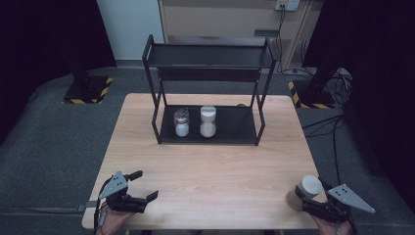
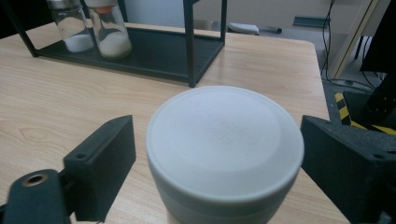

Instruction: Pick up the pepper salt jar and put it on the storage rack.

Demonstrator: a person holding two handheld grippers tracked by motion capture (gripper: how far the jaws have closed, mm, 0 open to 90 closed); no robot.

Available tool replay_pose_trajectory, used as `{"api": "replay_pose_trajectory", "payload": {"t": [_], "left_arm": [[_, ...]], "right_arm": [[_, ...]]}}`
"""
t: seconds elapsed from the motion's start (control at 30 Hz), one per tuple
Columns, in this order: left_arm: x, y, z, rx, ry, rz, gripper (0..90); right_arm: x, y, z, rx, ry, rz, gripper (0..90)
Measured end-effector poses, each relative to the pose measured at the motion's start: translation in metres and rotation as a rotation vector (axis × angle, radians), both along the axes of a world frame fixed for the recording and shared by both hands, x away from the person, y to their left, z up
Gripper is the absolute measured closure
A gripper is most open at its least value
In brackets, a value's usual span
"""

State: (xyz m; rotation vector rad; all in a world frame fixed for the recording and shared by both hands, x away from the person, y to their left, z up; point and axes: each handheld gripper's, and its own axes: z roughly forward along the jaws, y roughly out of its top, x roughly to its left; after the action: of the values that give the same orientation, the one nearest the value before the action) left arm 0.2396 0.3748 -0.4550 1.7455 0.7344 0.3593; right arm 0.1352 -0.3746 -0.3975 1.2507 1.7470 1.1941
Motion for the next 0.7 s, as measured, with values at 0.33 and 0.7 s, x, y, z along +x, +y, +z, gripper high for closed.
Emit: {"api": "replay_pose_trajectory", "payload": {"t": [0.33,0.7], "left_arm": [[0.0,0.0,0.0002,0.001,0.0,-0.001,1.6],[0.0004,-0.0001,0.0,0.0,0.001,-0.002,1.6]], "right_arm": [[0.0051,-0.001,0.0015,-0.023,0.029,0.006,26.4],[0.0038,0.0039,0.0029,-0.045,0.021,0.004,33.5]]}}
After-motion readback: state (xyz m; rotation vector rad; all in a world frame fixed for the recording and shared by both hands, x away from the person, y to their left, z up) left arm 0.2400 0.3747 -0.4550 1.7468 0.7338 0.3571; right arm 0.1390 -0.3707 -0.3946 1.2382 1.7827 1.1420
